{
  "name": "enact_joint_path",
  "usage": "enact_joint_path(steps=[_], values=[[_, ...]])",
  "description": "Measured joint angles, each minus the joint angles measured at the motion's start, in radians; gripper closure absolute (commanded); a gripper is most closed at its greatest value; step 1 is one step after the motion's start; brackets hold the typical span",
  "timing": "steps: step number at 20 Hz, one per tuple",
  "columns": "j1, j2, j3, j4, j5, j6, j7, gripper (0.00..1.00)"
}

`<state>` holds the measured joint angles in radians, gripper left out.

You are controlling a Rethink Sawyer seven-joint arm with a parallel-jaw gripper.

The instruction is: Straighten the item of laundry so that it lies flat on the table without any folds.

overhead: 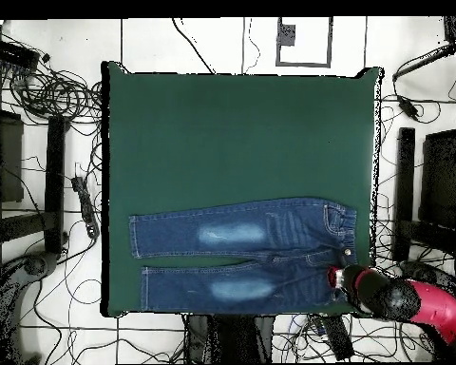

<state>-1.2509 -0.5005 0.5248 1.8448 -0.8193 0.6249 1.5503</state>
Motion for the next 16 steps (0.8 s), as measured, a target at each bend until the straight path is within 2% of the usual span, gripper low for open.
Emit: enact_joint_path(steps=[10,16], values=[[0.006,-0.042,-0.003,0.026,-0.015,-0.009,-0.022,1.00],[0.111,-0.070,-0.032,0.058,-0.041,-0.025,-0.022,1.00]])
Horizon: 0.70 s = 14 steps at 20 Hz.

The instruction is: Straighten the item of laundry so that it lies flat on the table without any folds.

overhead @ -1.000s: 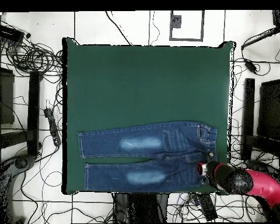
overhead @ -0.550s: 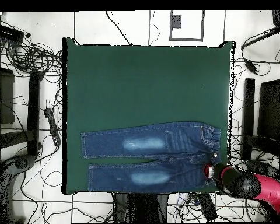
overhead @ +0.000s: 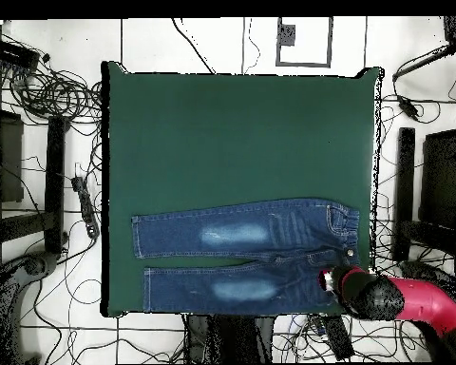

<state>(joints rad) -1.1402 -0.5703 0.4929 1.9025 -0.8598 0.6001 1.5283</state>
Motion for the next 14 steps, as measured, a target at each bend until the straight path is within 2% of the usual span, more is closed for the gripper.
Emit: enact_joint_path(steps=[6,14], values=[[0.109,-0.028,-0.012,0.041,0.002,-0.033,0.000,1.00],[0.252,-0.029,-0.054,0.126,0.026,-0.187,0.002,1.00]])
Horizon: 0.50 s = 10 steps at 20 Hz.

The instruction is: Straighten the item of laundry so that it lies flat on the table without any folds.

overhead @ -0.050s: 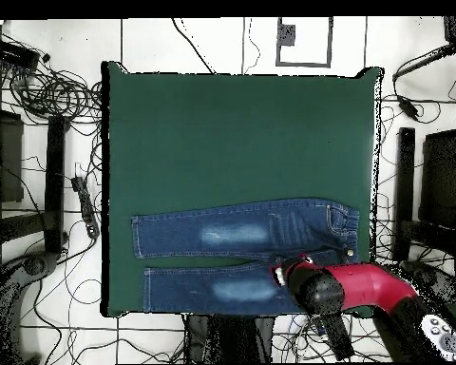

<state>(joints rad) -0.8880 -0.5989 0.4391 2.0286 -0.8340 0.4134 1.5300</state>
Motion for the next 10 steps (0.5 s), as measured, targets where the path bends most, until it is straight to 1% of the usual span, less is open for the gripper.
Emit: enact_joint_path(steps=[3,6,9,10], values=[[0.076,-0.015,-0.055,0.042,0.002,-0.084,0.004,1.00],[0.130,-0.022,-0.095,0.066,0.008,-0.136,0.007,1.00],[0.227,-0.021,-0.165,0.095,0.029,-0.217,0.021,1.00],[0.273,-0.019,-0.199,0.110,0.044,-0.257,0.035,1.00]])
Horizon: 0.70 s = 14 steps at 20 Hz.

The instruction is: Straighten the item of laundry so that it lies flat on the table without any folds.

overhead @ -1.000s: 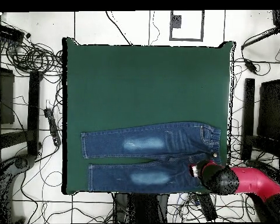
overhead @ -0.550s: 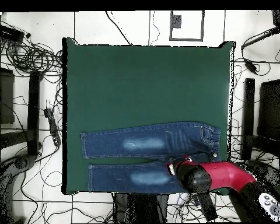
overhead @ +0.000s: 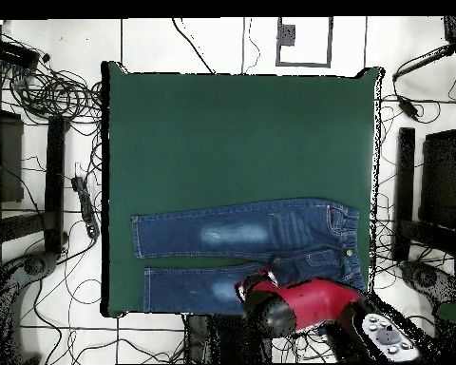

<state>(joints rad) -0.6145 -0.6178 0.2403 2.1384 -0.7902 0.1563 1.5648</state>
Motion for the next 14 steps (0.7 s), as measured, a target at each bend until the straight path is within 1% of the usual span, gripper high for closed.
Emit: enact_joint_path(steps=[2,4,5,6,7,8,9,11,14], values=[[0.066,0.000,-0.046,0.025,0.025,-0.060,0.021,1.00],[0.109,-0.002,-0.077,0.045,0.044,-0.101,0.037,1.00],[0.150,-0.002,-0.108,0.066,0.064,-0.141,0.056,1.00],[0.167,-0.002,-0.122,0.075,0.073,-0.158,0.063,1.00],[0.207,0.001,-0.153,0.096,0.096,-0.198,0.079,1.00],[0.224,0.003,-0.167,0.104,0.106,-0.215,0.087,1.00],[0.281,0.013,-0.212,0.131,0.142,-0.273,0.108,1.00],[0.314,0.024,-0.239,0.146,0.162,-0.312,0.120,1.00],[0.399,0.069,-0.302,0.184,0.224,-0.414,0.153,1.00]])
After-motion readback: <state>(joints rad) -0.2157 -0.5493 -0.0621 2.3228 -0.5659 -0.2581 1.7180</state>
